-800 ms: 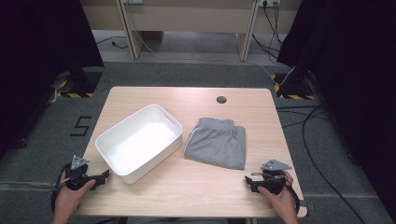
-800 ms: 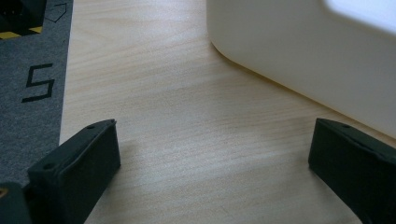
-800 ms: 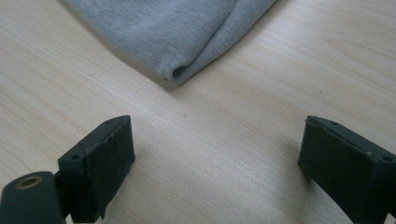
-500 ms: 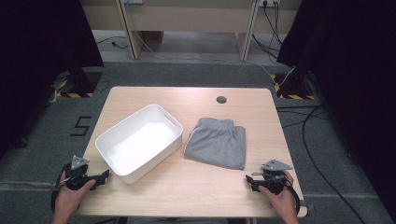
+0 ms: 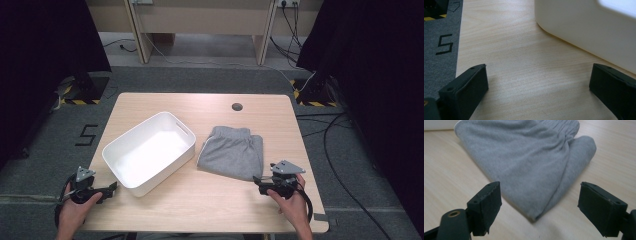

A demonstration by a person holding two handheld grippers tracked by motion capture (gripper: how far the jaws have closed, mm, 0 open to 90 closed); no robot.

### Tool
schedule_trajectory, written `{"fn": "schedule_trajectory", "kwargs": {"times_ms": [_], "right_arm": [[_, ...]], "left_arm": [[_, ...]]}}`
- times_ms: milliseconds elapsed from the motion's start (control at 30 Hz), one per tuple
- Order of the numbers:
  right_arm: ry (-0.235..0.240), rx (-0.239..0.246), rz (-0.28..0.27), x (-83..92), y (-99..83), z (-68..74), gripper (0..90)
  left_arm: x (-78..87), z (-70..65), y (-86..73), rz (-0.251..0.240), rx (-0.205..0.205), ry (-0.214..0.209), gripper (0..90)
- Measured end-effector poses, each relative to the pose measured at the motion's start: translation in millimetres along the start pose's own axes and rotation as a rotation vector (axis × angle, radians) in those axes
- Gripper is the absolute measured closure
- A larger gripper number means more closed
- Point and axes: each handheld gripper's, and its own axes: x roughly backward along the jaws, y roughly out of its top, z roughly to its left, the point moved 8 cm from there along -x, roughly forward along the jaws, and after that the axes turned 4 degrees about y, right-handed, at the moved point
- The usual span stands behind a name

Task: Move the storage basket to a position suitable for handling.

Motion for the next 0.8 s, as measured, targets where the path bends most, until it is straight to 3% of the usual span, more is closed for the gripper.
{"fn": "schedule_trajectory", "kwargs": {"times_ms": [200,467,800], "right_arm": [[0.001,-0.003,-0.026,-18.2,24.2,-0.3,22.0],[-0.001,0.010,-0.008,-47.1,43.1,5.0,22.4],[-0.013,-0.029,0.009,-80.0,64.1,-2.8,23.4]], "left_arm": [[0.0,0.0,0.0,0.000,0.000,0.000,1.1],[0.0,0.0,0.0,0.000,0.000,0.000,1.1],[0.0,0.0,0.0,0.000,0.000,0.000,1.1]]}}
